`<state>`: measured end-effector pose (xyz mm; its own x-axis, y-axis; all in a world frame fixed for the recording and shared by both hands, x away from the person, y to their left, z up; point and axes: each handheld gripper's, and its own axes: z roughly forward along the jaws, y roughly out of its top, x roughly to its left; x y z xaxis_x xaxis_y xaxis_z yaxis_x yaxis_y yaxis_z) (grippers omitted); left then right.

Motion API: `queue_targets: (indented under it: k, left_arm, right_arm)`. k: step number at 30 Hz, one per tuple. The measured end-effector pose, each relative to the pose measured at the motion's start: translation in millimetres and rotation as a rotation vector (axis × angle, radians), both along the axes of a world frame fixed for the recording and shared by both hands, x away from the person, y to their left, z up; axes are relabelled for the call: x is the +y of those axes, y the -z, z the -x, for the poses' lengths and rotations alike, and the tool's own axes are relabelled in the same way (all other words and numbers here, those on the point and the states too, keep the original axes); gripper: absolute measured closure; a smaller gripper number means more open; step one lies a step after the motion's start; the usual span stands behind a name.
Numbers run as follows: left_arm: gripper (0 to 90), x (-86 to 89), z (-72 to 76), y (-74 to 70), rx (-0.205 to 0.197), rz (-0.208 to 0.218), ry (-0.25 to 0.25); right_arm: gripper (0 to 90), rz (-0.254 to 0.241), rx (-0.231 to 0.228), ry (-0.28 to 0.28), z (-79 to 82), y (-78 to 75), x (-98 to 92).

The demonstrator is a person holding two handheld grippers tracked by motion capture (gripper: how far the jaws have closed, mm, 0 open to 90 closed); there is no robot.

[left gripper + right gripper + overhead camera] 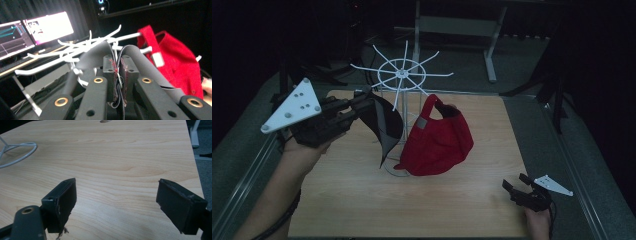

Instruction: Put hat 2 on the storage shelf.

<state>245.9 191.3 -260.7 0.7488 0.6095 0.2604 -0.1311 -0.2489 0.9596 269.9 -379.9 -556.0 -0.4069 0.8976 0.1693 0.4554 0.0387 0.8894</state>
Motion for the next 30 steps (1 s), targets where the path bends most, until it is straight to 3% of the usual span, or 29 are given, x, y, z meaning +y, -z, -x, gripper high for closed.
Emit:
queue_targets:
  k: [9,17,30]
  left_arm:
    - [83.5,7.4,-1.3,22.4,0.057,0.03,-0.008]
    - [66.9,17.4,6.3,28.5,0.063,0.068,0.0]
    - [57.0,31.9,22.0,40.7,0.076,0.113,-0.013]
  right_arm:
    - [16.4,-0.005,-0.001,0.002,0.5,0.0,-1.2]
    - [16.4,0.001,-0.003,0.002,0.4,0.0,-0.5]
    - [16.5,0.003,-0.002,0.003,0.3,0.0,-0.3]
